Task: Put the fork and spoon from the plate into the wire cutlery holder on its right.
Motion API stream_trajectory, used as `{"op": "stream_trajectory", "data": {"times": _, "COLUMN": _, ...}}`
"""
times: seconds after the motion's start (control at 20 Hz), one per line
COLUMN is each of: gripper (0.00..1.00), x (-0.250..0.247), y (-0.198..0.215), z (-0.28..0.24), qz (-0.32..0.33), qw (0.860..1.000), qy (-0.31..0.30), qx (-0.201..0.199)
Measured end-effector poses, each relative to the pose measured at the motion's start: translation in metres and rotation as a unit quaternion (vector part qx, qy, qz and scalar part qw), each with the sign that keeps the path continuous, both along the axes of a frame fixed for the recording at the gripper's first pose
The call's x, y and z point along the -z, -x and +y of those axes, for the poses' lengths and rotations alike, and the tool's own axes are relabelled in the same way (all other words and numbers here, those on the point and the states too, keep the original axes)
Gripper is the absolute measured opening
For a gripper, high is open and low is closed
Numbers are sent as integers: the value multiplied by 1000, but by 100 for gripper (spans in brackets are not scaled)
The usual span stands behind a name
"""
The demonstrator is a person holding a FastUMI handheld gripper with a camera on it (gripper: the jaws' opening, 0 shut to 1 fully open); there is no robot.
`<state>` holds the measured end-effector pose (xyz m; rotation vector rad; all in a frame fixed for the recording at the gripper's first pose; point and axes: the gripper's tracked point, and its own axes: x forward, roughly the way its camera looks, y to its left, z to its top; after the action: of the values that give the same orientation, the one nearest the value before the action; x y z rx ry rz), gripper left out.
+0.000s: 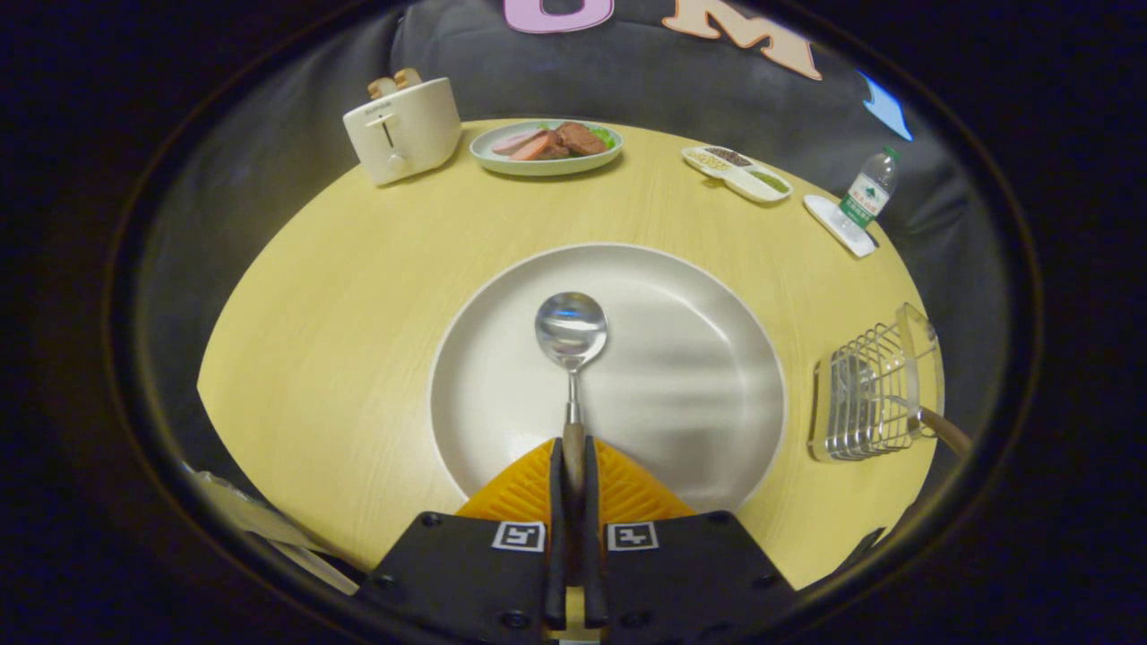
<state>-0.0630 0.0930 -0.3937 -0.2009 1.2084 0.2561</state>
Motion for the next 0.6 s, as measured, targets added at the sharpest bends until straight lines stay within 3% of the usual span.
{"op": "stream_trajectory", "data": {"times": 0.6, "gripper": 7, "x": -35, "y": -6, "z": -40, "qz": 21, "qw": 1000, "qy": -8, "qx": 22}}
